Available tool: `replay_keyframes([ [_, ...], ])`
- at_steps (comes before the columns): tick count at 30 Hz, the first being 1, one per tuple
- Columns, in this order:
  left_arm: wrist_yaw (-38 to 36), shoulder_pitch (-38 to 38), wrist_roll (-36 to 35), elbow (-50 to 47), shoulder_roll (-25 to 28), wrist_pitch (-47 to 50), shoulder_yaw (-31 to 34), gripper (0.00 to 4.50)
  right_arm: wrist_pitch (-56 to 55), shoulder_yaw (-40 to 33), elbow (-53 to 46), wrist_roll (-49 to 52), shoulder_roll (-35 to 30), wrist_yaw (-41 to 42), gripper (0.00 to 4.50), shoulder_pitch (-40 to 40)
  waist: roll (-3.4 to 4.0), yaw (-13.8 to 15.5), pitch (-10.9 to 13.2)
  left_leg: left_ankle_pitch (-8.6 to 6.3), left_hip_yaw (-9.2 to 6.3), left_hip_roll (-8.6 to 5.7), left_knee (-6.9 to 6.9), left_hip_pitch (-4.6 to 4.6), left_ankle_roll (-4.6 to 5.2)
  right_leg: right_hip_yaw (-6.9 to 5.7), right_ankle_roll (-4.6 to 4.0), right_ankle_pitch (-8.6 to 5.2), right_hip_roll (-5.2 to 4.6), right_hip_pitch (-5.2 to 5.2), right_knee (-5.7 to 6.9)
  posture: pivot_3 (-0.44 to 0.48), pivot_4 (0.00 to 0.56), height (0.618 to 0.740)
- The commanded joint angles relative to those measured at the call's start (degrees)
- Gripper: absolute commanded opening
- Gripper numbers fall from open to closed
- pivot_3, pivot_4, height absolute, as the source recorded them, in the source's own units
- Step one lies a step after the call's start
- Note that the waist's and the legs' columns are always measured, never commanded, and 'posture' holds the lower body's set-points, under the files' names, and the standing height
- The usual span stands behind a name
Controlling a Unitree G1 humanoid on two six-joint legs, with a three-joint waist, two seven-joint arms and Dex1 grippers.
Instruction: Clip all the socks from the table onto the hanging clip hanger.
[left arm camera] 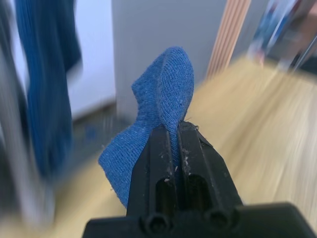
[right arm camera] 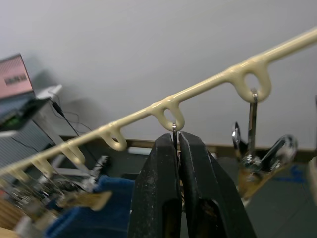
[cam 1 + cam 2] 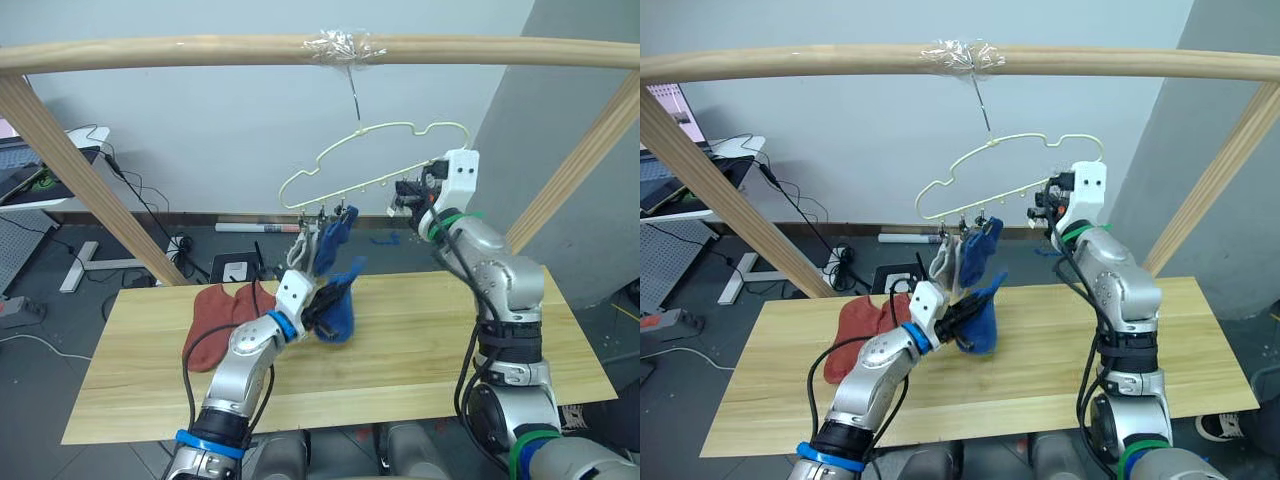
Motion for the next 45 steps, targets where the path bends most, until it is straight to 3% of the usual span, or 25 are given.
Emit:
replay_keyframes([
  [1,0.51,-1.67,-0.46,-2.05,-2.36,-3.86,-0.56,0.02,9.95,-7.50,-3.32,6.92,1.67,-5.12,0.00,-2.98,0.01,-0.01,0.00,0.00,0.00,0.00,0.00,0.00,0.00,0.00,0.00,0.00,0.00,0.00,0.00,-0.083,0.155,0.740],
  [9,2.32,-4.27,0.29,0.14,-5.75,-8.10,-0.59,0.02,22.57,-13.43,-6.83,12.56,3.87,-12.08,0.00,-6.93,0.02,-0.32,0.01,-0.01,0.02,-0.04,-0.01,-0.06,0.02,0.00,0.01,-0.01,-0.02,-0.02,-0.05,-0.108,0.143,0.740],
  [26,3.24,-7.71,1.61,4.05,-8.12,-12.86,-1.89,0.02,27.75,-15.42,-9.63,16.31,6.72,-16.07,0.00,-6.64,0.06,-0.52,-0.02,-0.01,0.06,-0.05,0.03,-0.08,0.02,0.02,0.03,0.00,0.00,-0.02,-0.05,-0.119,0.129,0.740],
  [27,3.15,-7.75,1.49,3.96,-8.17,-12.84,-1.86,0.00,28.01,-15.42,-9.66,16.57,6.70,-15.89,0.51,-6.55,0.06,-0.55,-0.02,-0.01,0.06,-0.05,0.03,-0.08,0.02,0.02,0.03,0.00,0.00,-0.02,-0.05,-0.119,0.129,0.740],
  [29,3.08,-7.62,1.24,3.60,-8.27,-12.59,-1.79,0.00,28.37,-15.22,-9.97,16.47,6.43,-15.76,1.06,-6.13,0.07,-0.70,-0.02,-0.01,0.05,-0.04,0.02,-0.08,0.02,0.02,0.03,0.00,0.00,-0.02,-0.05,-0.117,0.129,0.740],
  [36,2.57,-7.04,-0.68,2.51,-8.13,-8.08,-1.55,0.00,28.61,-16.26,-11.21,17.91,3.59,-13.49,3.67,-5.53,0.07,-1.88,-0.02,-0.01,0.06,-0.05,0.03,-0.08,0.02,0.03,0.03,0.00,0.00,-0.03,-0.04,-0.125,0.135,0.740],
  [38,2.47,-7.64,-2.31,2.78,-8.22,-4.16,-1.05,0.51,30.32,-17.85,-12.13,20.72,1.04,-10.70,4.42,-5.64,0.07,-2.04,-0.02,-0.01,0.06,-0.05,0.02,-0.08,0.03,0.03,0.04,0.00,0.00,-0.03,-0.04,-0.129,0.136,0.740],
  [42,2.55,-9.06,-3.73,4.09,-7.83,-0.12,0.25,1.65,30.59,-15.93,-15.02,22.94,-6.13,-4.63,4.50,-2.86,0.07,-2.19,-0.02,-0.02,0.05,-0.04,0.02,-0.09,0.04,0.01,0.05,-0.01,0.01,-0.02,-0.06,-0.140,0.141,0.740],
  [45,1.91,-9.68,-4.25,4.61,-6.98,2.14,1.02,2.58,26.42,-10.36,-18.34,20.71,-11.52,-1.07,4.50,1.43,0.07,-2.33,-0.02,-0.03,0.08,-0.04,0.02,-0.08,0.05,0.03,0.08,-0.04,0.01,-0.02,-0.07,-0.144,0.145,0.740],
])
